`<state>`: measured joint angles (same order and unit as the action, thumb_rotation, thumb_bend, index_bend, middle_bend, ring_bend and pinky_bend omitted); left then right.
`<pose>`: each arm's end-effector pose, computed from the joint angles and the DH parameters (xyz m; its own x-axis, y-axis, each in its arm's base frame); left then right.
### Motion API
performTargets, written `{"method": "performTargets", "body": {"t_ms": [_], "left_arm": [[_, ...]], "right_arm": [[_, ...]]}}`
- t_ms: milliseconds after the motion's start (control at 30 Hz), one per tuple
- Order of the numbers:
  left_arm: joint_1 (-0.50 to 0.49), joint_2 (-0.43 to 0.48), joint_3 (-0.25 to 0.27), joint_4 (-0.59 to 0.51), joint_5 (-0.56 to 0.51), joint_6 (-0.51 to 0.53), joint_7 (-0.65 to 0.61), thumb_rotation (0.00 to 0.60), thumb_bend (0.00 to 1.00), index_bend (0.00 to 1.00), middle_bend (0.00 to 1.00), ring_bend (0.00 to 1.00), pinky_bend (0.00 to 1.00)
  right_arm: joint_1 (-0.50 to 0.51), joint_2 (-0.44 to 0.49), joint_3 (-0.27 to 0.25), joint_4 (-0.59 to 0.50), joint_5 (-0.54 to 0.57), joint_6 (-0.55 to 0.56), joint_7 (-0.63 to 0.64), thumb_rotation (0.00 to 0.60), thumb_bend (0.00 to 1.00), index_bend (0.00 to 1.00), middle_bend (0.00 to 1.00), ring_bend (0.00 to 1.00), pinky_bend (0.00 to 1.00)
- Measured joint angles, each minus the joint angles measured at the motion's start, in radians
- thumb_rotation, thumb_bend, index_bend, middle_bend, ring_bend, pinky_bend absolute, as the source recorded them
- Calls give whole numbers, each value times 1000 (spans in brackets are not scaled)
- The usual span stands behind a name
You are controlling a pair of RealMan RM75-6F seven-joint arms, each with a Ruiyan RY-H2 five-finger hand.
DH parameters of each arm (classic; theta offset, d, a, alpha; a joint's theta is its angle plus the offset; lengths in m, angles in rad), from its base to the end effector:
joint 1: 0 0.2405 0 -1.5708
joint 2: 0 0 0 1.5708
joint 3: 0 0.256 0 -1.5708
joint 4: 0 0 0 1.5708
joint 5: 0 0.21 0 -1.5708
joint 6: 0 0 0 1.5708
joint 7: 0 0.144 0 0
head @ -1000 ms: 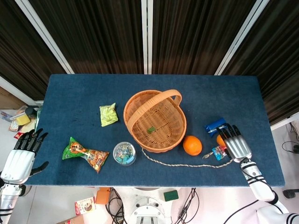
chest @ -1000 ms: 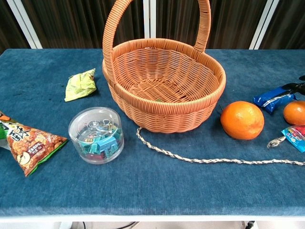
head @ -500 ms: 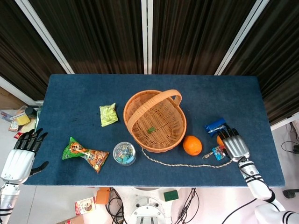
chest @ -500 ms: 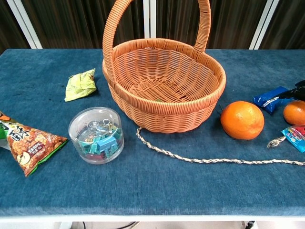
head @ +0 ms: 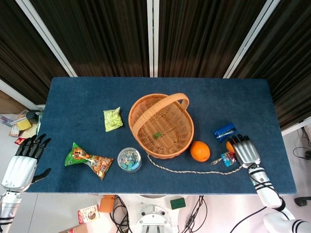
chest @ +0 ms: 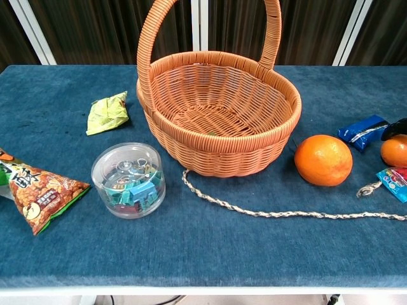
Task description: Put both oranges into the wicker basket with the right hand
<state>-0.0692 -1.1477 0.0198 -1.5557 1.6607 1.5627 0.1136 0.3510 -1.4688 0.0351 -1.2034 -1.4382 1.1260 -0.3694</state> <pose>-0.3021 0.1605 0.1464 0.5243 -0.0188 0.8513 0.8402 -0.1511 -0.5208 -0.3213 -0.2640 0.0364 0.7592 -0.1708 0.6280 -0.6500 -0.2466 0.7188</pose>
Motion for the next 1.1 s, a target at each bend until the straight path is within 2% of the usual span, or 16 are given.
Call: {"method": "performTargets", "body": {"t_ms": [200, 400, 767, 933, 1100], "left_arm": [[-2, 1, 0, -2, -3, -6, 0, 600, 128, 104, 25, 0, 114], [-2, 2, 0, -3, -2, -4, -3, 600, 128, 105, 25, 0, 114], [2, 3, 0, -1, -1, 4, -6, 600, 128, 105, 25, 0, 114], [4, 3, 2, -1, 5, 11, -6, 600, 128, 105, 25, 0, 114], [7, 6, 0, 2, 6, 19, -17, 600, 129, 105, 25, 0, 114]], "right_arm": [[-3, 13, 1, -19, -10, 31, 0, 600, 427, 414, 332, 283, 371], [-10, 60, 6, -98, -47, 100, -1, 600, 434, 443, 338, 284, 373], [5, 180, 36, -385, -201, 238, -37, 600, 430, 467, 340, 284, 385], [48, 169, 51, -450, -231, 204, -139, 600, 424, 467, 340, 284, 386], [115, 95, 83, -479, -203, 100, -267, 600, 423, 469, 340, 284, 388]]}}
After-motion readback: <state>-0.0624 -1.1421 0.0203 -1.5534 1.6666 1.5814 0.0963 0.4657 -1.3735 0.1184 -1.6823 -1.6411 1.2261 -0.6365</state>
